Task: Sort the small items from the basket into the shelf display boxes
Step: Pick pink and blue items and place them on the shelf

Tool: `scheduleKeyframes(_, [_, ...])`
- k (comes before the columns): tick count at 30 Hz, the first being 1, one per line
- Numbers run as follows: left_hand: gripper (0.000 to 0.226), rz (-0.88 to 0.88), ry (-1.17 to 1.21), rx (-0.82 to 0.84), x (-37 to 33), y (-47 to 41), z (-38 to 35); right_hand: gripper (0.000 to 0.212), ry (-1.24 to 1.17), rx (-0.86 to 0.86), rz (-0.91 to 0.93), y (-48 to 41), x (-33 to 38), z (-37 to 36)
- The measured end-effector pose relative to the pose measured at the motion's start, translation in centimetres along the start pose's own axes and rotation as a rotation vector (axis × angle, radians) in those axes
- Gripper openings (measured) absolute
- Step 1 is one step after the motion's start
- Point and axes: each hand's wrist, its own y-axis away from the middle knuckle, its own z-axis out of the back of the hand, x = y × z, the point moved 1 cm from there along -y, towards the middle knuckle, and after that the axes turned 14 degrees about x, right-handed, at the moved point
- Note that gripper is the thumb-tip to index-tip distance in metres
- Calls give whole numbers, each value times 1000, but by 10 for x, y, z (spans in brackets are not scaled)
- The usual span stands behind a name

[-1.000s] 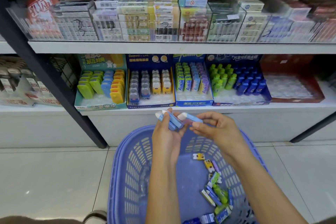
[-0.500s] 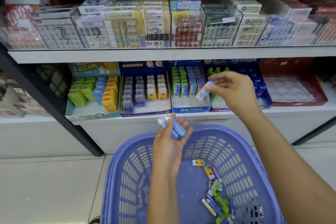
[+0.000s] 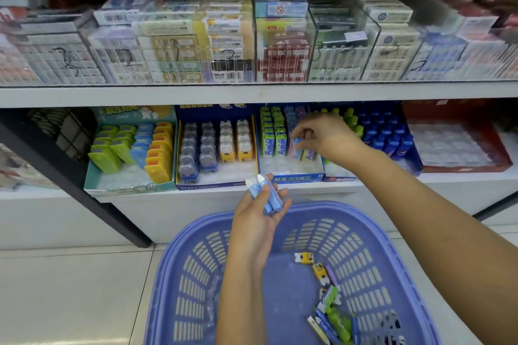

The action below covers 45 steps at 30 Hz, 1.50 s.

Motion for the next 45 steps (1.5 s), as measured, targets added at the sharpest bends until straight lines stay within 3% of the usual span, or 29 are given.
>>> scheduleKeyframes(7, [21, -27, 62, 53, -3, -2, 6, 22, 166, 79, -1, -11, 6, 3])
scheduleKeyframes(10, [24, -38, 67, 44, -3, 1, 3, 28, 132, -48, 23, 8, 13, -2])
scheduleKeyframes(13, [29, -94, 32, 16, -2, 3, -2, 21, -378, -160, 25, 45, 22, -20])
scheduleKeyframes(15, [26, -130, -30, 20, 0, 5, -6, 30, -765, 9, -77, 67, 28, -36])
scheduleKeyframes(18, [22, -173, -184, 70, 5, 10, -11, 31, -1121, 219, -189, 90, 31, -58])
scheduleKeyframes(21, [22, -190, -297, 120, 10, 15, -15, 19, -1421, 182, -188, 98, 30, -69])
scheduleKeyframes(23, [23, -189, -308, 110, 13, 16, -15, 10, -1517, 56, -164, 99, 25, -65])
scheduleKeyframes(25, [22, -153, -219, 71, 13, 18, -13, 4, -1383, -136, -119, 95, 18, -51])
scheduleKeyframes(28, [26, -56, -150, 35, 8, 23, -9, 15, -766, -344, -119, 83, 7, -27])
scheduleKeyframes(33, [33, 60, -87, 55, 3, 22, -6, 18, -106, -256, 31, 52, 9, -4])
scheduleKeyframes(38, [33, 22, -106, -52, 5, 17, -6, 22, 67, -46, 57, 34, 5, -1])
scheduleKeyframes(43, [33, 10, -415, -134, 4, 19, -5, 24, 133, -45, 44, 22, 11, -6])
scheduleKeyframes(45, [32, -7, -435, -111, 2, 21, -5, 25, 148, -11, 19, 16, 14, -9])
